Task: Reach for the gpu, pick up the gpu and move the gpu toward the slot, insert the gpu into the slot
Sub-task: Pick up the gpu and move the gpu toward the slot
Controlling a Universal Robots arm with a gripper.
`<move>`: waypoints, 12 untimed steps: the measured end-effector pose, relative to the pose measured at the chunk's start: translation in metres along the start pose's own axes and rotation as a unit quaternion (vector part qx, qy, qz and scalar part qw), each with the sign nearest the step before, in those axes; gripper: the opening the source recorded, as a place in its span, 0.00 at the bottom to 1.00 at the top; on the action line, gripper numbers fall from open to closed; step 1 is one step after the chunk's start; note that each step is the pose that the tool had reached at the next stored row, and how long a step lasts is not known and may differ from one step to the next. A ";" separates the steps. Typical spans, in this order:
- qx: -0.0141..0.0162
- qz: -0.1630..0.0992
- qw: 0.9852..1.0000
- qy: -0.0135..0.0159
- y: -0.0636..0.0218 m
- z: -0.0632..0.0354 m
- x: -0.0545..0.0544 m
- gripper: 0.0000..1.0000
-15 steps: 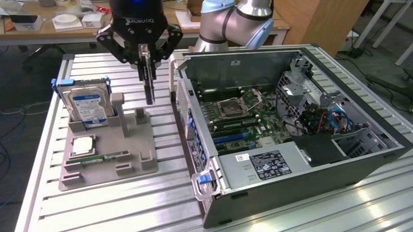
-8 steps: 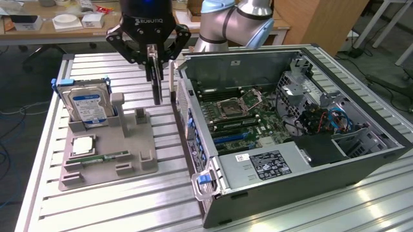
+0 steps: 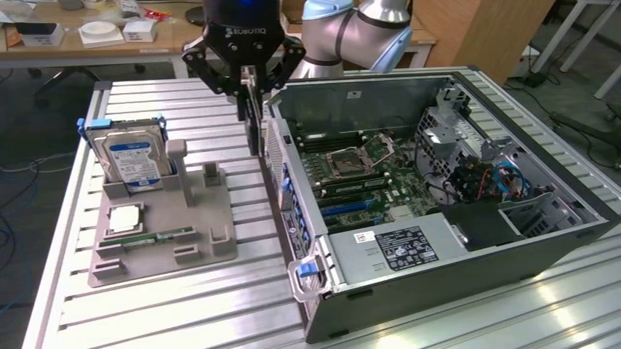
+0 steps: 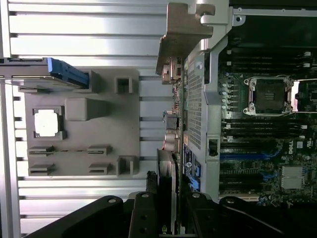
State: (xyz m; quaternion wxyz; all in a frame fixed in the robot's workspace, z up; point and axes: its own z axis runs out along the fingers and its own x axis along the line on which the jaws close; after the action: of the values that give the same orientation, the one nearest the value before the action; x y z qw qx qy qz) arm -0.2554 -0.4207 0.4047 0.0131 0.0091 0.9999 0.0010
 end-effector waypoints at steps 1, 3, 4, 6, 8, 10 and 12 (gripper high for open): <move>0.000 0.000 1.000 0.000 0.0001 0.0001 -0.003 0.27; 0.000 0.000 1.000 0.000 0.0002 0.0003 -0.008 0.27; 0.000 0.000 1.000 0.000 0.0002 0.0003 -0.010 0.27; 0.000 0.000 1.000 0.000 0.0003 0.0005 -0.015 0.27; 0.000 0.000 1.000 0.000 0.0003 0.0005 -0.018 0.27; 0.000 0.000 1.000 0.000 0.0004 0.0006 -0.021 0.27; 0.000 0.000 1.000 0.000 0.0004 0.0007 -0.024 0.27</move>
State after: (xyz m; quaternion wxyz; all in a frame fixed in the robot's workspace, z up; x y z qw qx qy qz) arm -0.2315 -0.4207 0.4047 0.0130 0.0091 0.9999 0.0010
